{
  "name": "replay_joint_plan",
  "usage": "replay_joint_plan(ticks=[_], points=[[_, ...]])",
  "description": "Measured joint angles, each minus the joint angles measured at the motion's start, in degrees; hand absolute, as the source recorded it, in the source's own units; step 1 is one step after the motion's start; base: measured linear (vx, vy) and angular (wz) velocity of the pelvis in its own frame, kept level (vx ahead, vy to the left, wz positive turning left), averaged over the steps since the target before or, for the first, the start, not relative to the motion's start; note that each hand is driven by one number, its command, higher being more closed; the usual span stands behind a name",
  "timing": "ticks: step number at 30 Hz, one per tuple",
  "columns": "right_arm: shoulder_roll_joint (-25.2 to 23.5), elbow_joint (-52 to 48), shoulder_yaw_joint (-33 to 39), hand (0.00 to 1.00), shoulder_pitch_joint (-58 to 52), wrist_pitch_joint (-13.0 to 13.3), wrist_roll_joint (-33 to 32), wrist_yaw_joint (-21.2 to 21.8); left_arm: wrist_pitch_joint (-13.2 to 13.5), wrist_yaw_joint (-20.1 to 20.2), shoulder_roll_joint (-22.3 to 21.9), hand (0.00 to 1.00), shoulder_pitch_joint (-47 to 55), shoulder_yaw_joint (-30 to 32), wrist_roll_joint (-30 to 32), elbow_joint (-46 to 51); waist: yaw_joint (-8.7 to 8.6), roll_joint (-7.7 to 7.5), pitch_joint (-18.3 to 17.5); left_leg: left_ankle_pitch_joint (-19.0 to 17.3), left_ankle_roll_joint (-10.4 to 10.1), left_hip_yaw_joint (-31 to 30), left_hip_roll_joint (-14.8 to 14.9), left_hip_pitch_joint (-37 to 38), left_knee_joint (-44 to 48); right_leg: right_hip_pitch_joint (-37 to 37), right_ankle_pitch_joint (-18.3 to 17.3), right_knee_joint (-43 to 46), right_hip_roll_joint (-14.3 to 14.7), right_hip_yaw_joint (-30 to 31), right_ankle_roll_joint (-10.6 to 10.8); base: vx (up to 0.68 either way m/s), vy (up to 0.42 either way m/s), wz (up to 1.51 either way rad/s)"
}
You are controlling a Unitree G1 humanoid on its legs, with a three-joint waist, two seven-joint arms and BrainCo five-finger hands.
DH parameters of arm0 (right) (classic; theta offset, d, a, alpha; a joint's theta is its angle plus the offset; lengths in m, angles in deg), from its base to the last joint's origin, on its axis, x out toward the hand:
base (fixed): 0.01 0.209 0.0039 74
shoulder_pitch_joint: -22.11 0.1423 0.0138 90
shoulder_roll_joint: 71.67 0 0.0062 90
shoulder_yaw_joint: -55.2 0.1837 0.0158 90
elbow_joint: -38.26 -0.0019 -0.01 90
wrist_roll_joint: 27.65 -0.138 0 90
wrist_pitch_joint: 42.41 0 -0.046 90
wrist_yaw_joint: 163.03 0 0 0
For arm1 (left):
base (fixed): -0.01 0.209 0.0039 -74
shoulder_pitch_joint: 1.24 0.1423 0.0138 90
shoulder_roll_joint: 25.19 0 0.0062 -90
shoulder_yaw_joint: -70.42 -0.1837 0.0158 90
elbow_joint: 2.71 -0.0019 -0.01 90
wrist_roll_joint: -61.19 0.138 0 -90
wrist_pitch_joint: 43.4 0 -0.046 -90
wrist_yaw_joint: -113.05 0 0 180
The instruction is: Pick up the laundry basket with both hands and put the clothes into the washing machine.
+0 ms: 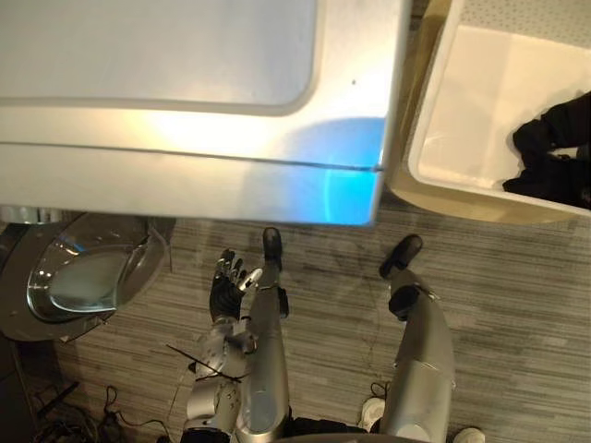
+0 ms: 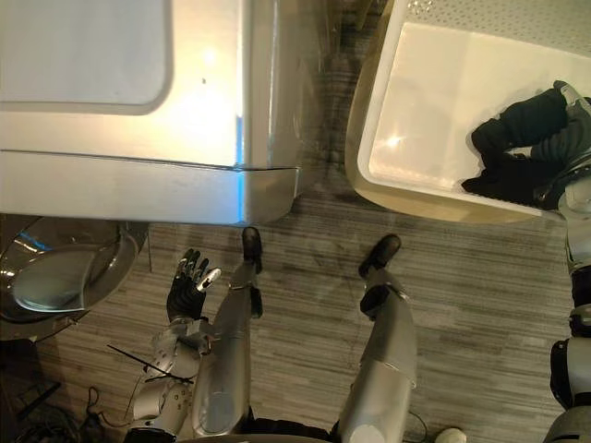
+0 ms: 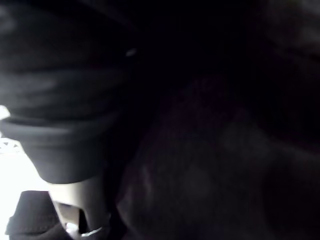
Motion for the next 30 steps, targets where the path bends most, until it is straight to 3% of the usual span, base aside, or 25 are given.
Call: replay_joint_plan(ticks=[1,7,11,19,23,28,30], points=[[0.05,0.18,0.24,1.00,0.03,0.00,0.00,0.03,0.00,0.05,0.00,0.00,0.00,-0.02,-0.35,0.01,0.02,-0.01,-0.01,0.05,-0.02,-0.01,-0.11,-0.19,0.03,-0.47,0.00,0.49,-0.20,0.08,-0.01,0.00,-0.041,0.07],[-1.31,5.21,0.70,1.00,4.77,-0.59,4.08,-2.78,0.09,-0.10,0.00,0.00,-0.03,-0.09,-0.65,-0.02,0.23,-0.01,-0.07,0.06,-0.01,-0.32,-0.42,-1.90,1.31,-1.59,0.00,1.04,-0.60,0.11,-0.01,0.00,-0.036,0.04],[-1.90,8.89,-0.61,1.00,7.67,-1.87,8.15,-4.43,0.10,-0.50,-0.04,0.00,-0.40,-0.17,-0.65,-0.40,1.29,0.40,-0.64,0.29,0.24,-0.87,-0.56,-2.30,1.66,-1.53,-0.01,1.21,-0.46,-0.13,-0.02,-0.01,-0.037,0.04],[-3.60,13.30,-3.93,1.00,8.78,-3.64,8.65,-6.49,0.33,-2.64,-0.72,0.00,-2.48,-0.13,-0.64,-1.66,2.26,1.17,-3.37,1.83,0.34,-2.59,-1.29,-1.89,0.60,0.15,0.01,1.14,-1.25,-1.57,-0.04,-0.01,-0.036,0.11],[-6.08,12.21,-5.96,1.00,8.72,-4.76,7.22,-6.47,0.36,-3.41,-0.83,0.00,-2.65,0.05,-0.64,-1.67,1.84,1.09,-3.45,2.18,0.36,-2.63,-1.25,0.77,-0.63,2.78,0.01,0.62,-1.16,-1.99,-0.04,0.00,-0.014,0.03],[-10.10,4.20,-5.50,1.00,7.90,-4.79,-0.20,-7.28,0.35,-3.79,-1.79,0.00,-2.71,1.43,-0.64,-1.69,0.28,0.87,-3.50,2.16,0.27,-2.69,-0.35,5.40,-0.64,8.53,0.02,-0.32,-0.51,-3.14,-0.04,0.03,-0.020,0.00],[-11.38,0.61,-4.50,1.00,7.10,-4.72,-2.84,-8.35,0.35,-3.84,-1.64,0.00,-2.82,2.20,-0.64,-1.74,-0.15,-0.10,-3.50,2.08,0.21,-2.22,-0.18,8.11,-0.69,11.02,-0.14,-0.32,-0.32,-3.21,0.07,0.03,-0.012,-0.05]])
